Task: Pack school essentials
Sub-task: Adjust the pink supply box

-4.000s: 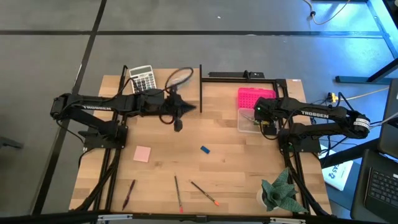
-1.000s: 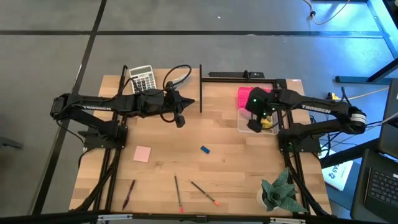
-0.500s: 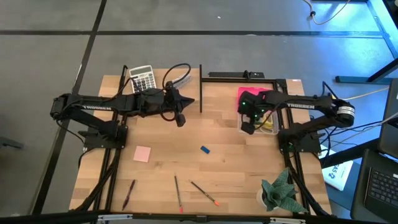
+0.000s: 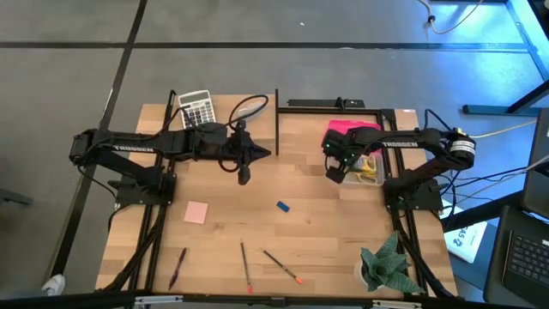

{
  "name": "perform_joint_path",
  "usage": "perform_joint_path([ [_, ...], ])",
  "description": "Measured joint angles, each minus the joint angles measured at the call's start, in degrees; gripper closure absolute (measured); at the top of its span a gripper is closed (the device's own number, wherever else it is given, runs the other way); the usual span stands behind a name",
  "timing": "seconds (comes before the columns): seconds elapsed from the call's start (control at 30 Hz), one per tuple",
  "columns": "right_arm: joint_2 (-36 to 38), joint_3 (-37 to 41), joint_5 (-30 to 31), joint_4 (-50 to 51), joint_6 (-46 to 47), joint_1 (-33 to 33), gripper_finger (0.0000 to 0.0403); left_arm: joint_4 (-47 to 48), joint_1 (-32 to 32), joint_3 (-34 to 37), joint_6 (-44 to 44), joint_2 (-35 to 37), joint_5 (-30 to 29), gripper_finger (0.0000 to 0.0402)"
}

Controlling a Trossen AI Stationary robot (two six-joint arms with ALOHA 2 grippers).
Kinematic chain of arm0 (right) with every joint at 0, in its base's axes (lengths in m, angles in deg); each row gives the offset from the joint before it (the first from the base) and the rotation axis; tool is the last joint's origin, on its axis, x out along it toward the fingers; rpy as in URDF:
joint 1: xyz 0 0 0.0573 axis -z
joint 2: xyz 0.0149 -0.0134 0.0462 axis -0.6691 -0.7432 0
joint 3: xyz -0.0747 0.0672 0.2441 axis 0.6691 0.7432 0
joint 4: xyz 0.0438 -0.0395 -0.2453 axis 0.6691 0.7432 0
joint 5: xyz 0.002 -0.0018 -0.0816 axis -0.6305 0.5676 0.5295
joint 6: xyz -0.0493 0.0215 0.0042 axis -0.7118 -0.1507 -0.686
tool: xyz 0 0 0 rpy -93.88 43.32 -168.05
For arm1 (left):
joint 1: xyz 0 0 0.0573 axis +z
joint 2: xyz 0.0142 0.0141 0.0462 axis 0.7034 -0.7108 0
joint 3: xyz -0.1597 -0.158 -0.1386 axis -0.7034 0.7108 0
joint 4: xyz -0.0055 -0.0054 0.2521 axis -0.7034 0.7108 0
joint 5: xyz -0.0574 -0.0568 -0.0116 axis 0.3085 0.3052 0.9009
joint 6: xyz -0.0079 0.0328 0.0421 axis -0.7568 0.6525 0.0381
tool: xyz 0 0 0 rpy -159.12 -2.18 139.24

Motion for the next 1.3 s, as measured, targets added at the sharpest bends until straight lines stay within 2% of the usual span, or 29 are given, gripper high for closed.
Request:
perform_joint_path([
  [0.3,0.0,0.0,0.6,0.0,1.6,0.0,0.0018,0.0,0.0,0.0,0.2,0.0,0.9,0.0401],
  [0.63,0.0,0.0,2.7,-0.3,1.8,-3.4,0.0018,1.4,0.0,0.0,0.2,0.0,10.1,0.0401],
  [0.9,0.0,0.0,4.1,-0.7,2.6,-4.3,0.0018,3.0,-0.5,0.0,0.2,0.0,10.2,0.0401],
  [1.3,-1.8,0.0,1.6,-1.1,4.7,-6.4,0.0018,4.2,-5.0,0.0,0.2,0.0,9.6,0.0401],
])
